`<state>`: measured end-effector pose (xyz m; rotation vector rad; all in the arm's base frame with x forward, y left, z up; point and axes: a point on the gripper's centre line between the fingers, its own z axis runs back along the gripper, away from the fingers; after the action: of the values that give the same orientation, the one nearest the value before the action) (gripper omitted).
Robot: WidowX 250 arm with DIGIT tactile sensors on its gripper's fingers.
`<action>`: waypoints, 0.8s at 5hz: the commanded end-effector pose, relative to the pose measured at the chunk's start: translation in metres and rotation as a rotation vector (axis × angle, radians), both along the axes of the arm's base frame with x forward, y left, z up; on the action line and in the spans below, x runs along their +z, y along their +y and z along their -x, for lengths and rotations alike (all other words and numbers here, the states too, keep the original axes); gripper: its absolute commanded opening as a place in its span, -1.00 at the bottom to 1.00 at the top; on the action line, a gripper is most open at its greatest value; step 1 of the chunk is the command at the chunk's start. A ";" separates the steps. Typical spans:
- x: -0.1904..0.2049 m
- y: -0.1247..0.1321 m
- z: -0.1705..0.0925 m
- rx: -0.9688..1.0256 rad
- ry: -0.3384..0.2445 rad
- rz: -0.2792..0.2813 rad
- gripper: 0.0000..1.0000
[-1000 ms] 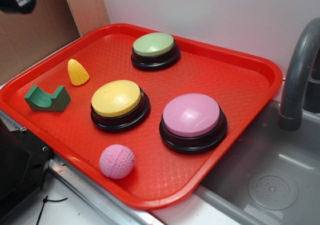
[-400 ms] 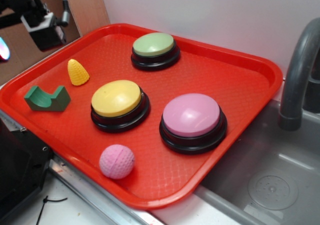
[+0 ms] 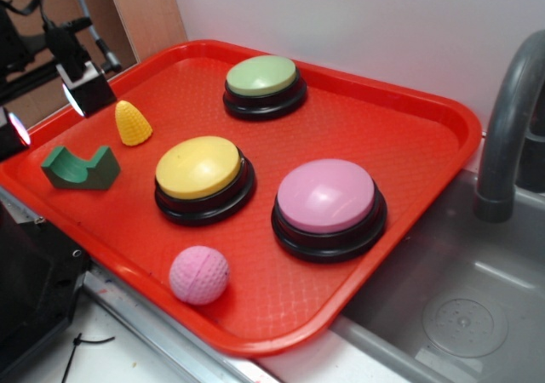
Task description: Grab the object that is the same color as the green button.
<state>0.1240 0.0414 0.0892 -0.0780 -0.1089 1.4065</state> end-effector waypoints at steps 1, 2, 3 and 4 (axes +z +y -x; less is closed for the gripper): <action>-0.034 0.025 -0.018 0.203 0.057 -0.020 1.00; -0.044 0.027 -0.020 0.262 0.078 -0.019 1.00; -0.054 0.027 -0.022 0.285 0.104 -0.006 1.00; -0.063 0.028 -0.023 0.293 0.121 -0.005 1.00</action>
<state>0.1454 0.0667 0.0213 0.0463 0.0058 1.6852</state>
